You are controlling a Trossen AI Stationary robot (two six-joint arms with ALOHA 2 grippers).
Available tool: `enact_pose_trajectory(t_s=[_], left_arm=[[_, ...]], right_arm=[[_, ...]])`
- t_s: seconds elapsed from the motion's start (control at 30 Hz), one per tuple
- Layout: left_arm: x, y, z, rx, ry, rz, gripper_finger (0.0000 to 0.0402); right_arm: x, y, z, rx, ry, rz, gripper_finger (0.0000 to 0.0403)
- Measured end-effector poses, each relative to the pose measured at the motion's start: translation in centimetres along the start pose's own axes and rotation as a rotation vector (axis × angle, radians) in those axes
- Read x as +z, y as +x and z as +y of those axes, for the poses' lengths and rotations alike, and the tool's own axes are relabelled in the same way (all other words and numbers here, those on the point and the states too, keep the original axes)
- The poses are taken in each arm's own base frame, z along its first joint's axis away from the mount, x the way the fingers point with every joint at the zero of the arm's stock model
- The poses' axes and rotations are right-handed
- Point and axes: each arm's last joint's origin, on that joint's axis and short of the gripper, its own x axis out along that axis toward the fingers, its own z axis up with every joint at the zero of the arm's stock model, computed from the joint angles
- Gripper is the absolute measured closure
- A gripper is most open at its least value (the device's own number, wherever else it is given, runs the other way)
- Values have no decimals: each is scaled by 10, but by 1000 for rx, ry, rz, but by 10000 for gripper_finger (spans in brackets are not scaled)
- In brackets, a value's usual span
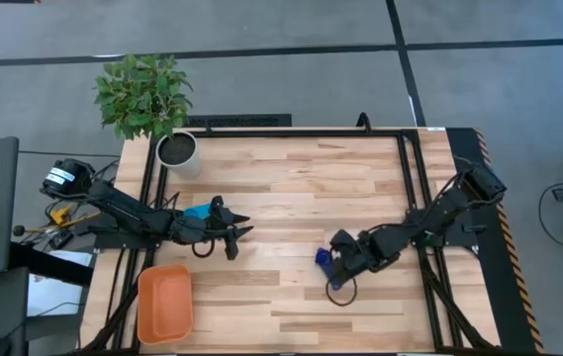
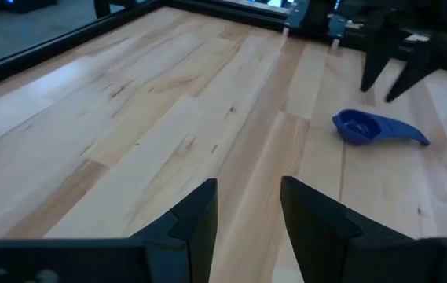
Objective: Nest measuring cups in basket
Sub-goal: Stack the violet measuring cup on top of the light blue measuring cup
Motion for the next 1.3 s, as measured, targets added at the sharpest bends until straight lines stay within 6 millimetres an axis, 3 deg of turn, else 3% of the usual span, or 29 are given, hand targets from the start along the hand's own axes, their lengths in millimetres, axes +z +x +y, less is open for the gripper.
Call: enact_pose_trajectory(t_s=[0.17,0.43,0.63,0.77,1.0,1.17,1.3], left_arm=[[-1,0,0,-3,12,7,272],[-1,0,0,4,28,5,272],[-1,0,0,5,31,8,272],[-1,0,0,5,31,8,272],[-4,0,2,14,46,28,272],[-4,0,2,34,51,29,272],[-4,0,2,38,52,31,272]], right_arm=[[-17,-1,8,27,37,12,152],[-15,-1,13,64,-15,-55,98],[0,3,2,-14,84,-80,94],[5,9,5,16,82,-65,98],[-4,38,13,32,-26,14,78],[-5,47,14,14,-13,16,52],[-2,46,15,19,-77,12,56]])
